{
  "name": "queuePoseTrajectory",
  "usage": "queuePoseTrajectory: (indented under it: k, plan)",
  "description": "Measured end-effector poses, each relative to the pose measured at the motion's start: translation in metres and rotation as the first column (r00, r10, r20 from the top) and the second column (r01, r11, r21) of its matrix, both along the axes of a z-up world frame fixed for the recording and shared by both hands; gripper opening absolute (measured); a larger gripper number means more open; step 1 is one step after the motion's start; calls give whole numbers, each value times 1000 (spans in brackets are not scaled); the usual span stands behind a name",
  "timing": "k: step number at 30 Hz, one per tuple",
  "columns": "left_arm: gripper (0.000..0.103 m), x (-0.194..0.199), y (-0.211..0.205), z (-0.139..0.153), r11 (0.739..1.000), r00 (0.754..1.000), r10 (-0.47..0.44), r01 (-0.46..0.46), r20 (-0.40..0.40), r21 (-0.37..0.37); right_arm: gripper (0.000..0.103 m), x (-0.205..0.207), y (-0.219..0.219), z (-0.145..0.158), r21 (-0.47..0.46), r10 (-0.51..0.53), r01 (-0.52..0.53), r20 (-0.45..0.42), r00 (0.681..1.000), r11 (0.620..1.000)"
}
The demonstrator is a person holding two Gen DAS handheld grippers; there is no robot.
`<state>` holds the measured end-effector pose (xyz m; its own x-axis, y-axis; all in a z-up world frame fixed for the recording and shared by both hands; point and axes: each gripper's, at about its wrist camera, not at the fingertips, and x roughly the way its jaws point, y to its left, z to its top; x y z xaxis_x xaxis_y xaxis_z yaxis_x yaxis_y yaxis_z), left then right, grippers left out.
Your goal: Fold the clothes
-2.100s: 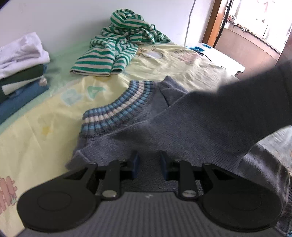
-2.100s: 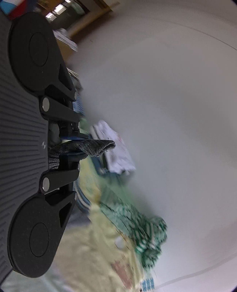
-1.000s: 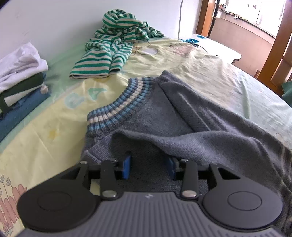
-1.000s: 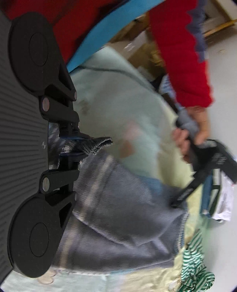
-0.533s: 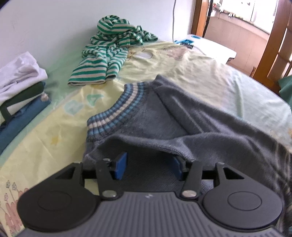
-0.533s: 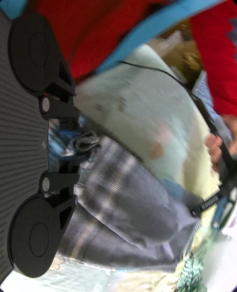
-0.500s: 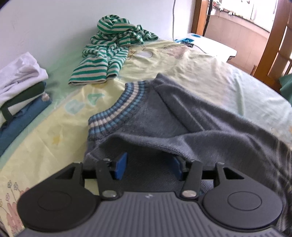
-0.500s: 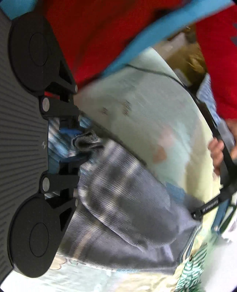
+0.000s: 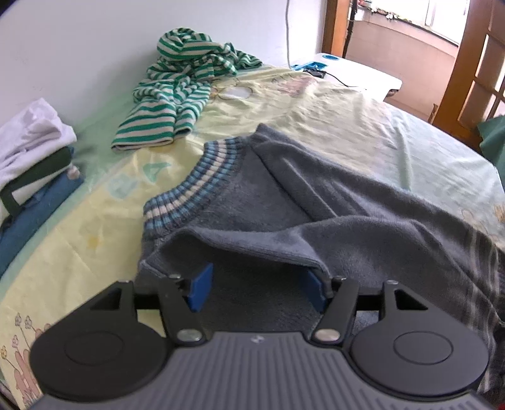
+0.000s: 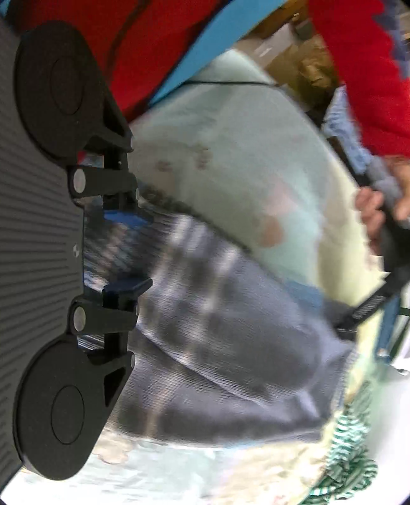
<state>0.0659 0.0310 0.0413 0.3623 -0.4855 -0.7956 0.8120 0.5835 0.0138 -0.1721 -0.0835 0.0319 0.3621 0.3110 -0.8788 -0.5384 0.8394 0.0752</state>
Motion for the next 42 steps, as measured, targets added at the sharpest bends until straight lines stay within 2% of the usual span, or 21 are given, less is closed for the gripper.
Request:
queuePoseTrajectory:
  k: [1, 4, 10, 12, 13, 15, 17, 20, 26, 29, 30, 31, 33, 35, 38, 42]
  plan:
    - [64, -1, 2, 0, 1000, 1000, -2, 2, 3, 2, 38, -3, 0, 2, -4, 4, -4, 11, 1000, 1000]
    - [65, -4, 9, 2, 1000, 1000, -2, 2, 11, 6, 39, -3, -4, 18, 98, -18, 16, 18, 1000, 995]
    - [66, -13, 23, 8, 1000, 1000, -7, 7, 16, -2, 39, 4, 18, 4, 126, -14, 10, 26, 1000, 992]
    - [65, -16, 24, 9, 1000, 1000, -14, 14, 1, -15, 35, 6, 18, -5, 120, -27, 24, 21, 999, 993]
    - [65, -17, 24, 10, 1000, 1000, -16, 15, -11, -27, 32, 6, 18, -9, 117, -33, 31, 19, 999, 993]
    - [65, -18, 21, 11, 998, 999, -18, 15, -45, -59, 20, 9, 10, -8, 141, -80, 80, -10, 997, 987]
    - [65, -18, 17, 11, 997, 998, -18, 13, -68, -81, 16, 13, 4, -7, 164, -111, 116, -37, 993, 980]
    - [66, -11, 14, 8, 994, 991, -9, -6, -134, -112, 14, 14, 1, -5, 182, -135, 143, -59, 989, 973]
    - [66, 6, 14, -2, 980, 960, 45, -96, -278, -172, 13, 2, 1, -3, 184, -142, 148, -47, 989, 972]
    - [58, 10, 11, -6, 972, 948, 82, -145, -306, -188, 13, 3, -1, -4, 193, -151, 158, -50, 987, 968]
    - [47, 11, 10, -7, 969, 946, 96, -161, -310, -190, 13, 3, -2, -3, 194, -150, 157, -48, 987, 968]
    - [42, 13, 10, -8, 966, 944, 111, -176, -311, -189, 12, 3, -2, -3, 194, -150, 156, -45, 988, 969]
    - [20, 14, 10, -10, 962, 939, 133, -200, -318, -187, 11, 2, -4, -1, 193, -156, 160, -37, 987, 968]
    - [11, 14, 12, -9, 957, 937, 147, -216, -316, -194, 11, 2, -6, 0, 193, -161, 165, -36, 986, 967]
    - [3, 11, 16, 1, 948, 945, 161, -228, -284, -221, 10, 0, -9, 6, 192, -163, 166, -29, 986, 967]
    - [1, 2, 20, 21, 946, 962, 157, -211, -223, -247, 9, -1, -16, 16, 208, -161, 162, -21, 987, 965]
